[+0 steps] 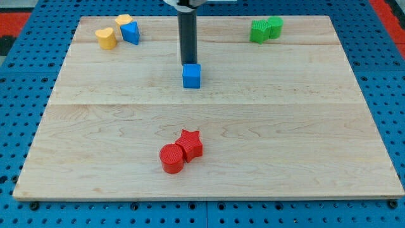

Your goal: Move blue cube closer to the blue triangle

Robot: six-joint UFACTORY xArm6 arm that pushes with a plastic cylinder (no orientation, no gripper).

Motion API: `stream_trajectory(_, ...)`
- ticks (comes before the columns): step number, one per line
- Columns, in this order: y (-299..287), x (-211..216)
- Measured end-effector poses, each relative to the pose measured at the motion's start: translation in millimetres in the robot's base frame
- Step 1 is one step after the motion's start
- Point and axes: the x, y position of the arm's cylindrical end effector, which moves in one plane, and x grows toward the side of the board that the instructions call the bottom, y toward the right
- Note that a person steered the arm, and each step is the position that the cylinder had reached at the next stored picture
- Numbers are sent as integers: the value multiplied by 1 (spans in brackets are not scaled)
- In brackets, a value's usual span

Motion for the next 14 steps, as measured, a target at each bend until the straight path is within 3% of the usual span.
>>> stream_trajectory(1,79,-12)
stream_trajectory(2,79,40)
stream_trajectory(4,-73,-11)
stream_trajectory(5,-34,-2)
stream_trajectory(6,-21,35)
stream_trajectory(7,-74,41)
stream_trajectory(9,-150,-19)
stream_trajectory(10,-172,14)
stream_trajectory(11,-232,8)
stream_trajectory(14,-152,-24)
